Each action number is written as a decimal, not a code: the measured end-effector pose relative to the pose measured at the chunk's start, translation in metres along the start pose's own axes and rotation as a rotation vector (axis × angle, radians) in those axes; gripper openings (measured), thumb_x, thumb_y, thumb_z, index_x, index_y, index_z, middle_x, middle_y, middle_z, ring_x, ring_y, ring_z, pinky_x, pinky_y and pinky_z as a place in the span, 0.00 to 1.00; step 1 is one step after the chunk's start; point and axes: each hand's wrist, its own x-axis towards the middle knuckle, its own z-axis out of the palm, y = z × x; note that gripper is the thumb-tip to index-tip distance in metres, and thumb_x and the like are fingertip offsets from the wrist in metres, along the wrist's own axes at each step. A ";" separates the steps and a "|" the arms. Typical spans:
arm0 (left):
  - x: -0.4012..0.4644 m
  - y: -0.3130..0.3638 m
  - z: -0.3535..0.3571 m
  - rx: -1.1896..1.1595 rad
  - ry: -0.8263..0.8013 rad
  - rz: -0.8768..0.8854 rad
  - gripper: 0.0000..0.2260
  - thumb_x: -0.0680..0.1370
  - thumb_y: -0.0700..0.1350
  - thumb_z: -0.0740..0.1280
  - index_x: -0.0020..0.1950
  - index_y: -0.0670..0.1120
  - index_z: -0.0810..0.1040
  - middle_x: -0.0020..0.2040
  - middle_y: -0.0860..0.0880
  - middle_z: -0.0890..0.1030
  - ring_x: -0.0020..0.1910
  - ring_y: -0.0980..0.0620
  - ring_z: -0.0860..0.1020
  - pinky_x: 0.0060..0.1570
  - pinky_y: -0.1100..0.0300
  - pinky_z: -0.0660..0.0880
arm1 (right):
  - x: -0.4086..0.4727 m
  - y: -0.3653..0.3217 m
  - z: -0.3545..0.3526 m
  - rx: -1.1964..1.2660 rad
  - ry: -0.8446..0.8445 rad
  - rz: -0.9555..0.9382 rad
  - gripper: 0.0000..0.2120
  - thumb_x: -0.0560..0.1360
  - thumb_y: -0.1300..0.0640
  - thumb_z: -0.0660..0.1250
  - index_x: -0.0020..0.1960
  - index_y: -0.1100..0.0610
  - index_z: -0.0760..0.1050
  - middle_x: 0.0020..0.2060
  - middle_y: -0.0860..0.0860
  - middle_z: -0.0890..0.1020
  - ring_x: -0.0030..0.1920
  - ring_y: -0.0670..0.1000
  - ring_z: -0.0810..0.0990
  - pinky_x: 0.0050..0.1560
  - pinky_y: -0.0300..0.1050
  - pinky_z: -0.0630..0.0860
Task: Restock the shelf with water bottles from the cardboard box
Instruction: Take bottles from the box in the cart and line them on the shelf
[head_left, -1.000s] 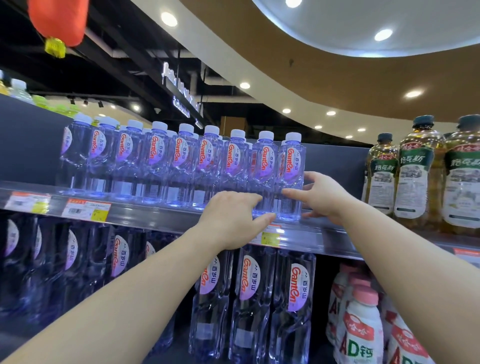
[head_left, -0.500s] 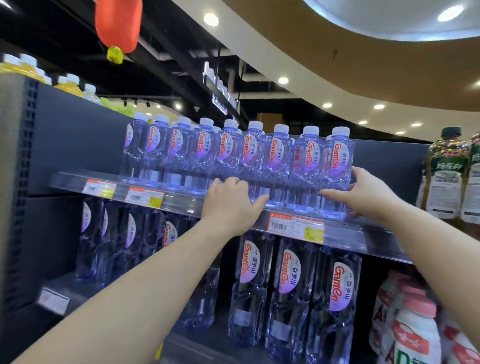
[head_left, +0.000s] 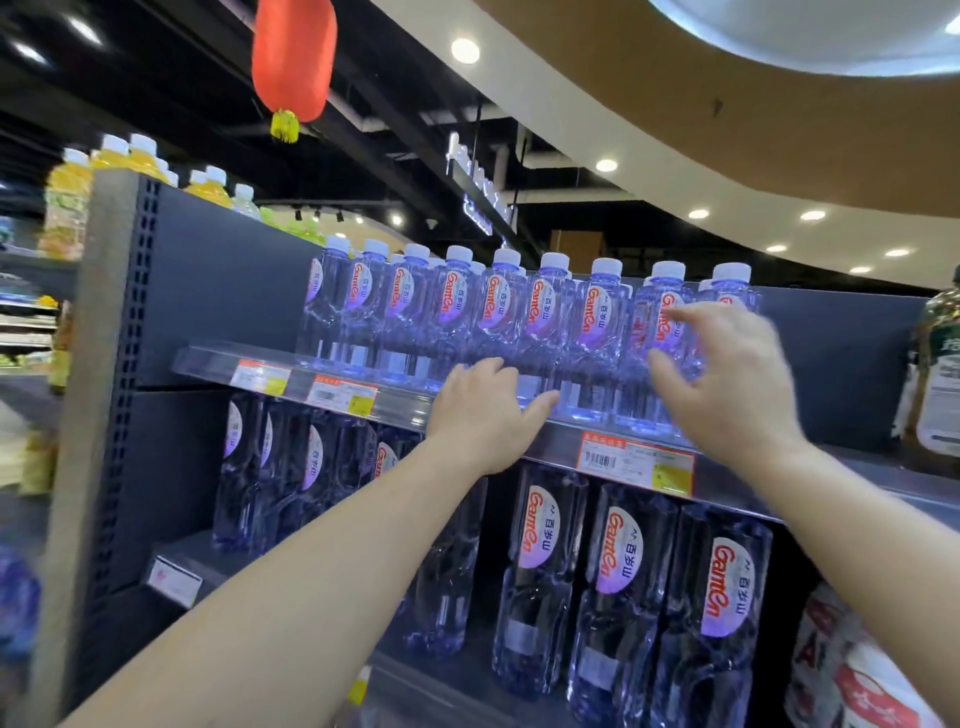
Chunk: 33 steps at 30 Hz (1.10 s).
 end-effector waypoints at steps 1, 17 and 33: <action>-0.002 -0.005 -0.002 0.017 0.002 -0.006 0.32 0.81 0.64 0.52 0.75 0.42 0.67 0.78 0.44 0.63 0.77 0.44 0.60 0.76 0.50 0.52 | -0.002 -0.015 0.009 0.013 -0.068 -0.066 0.19 0.75 0.51 0.66 0.63 0.57 0.76 0.58 0.54 0.80 0.62 0.55 0.73 0.63 0.48 0.66; 0.009 -0.096 -0.019 0.023 -0.022 0.134 0.30 0.80 0.60 0.55 0.75 0.41 0.65 0.79 0.43 0.62 0.77 0.46 0.59 0.76 0.52 0.49 | -0.004 -0.135 0.115 -0.171 -0.454 0.093 0.19 0.81 0.51 0.55 0.69 0.54 0.72 0.67 0.49 0.76 0.68 0.55 0.69 0.65 0.50 0.67; -0.026 -0.184 -0.037 -0.071 0.042 0.217 0.25 0.82 0.55 0.57 0.76 0.45 0.64 0.79 0.46 0.62 0.79 0.47 0.56 0.78 0.48 0.47 | -0.027 -0.218 0.137 -0.169 -0.394 0.199 0.18 0.81 0.53 0.56 0.65 0.60 0.75 0.64 0.54 0.79 0.67 0.57 0.72 0.70 0.55 0.64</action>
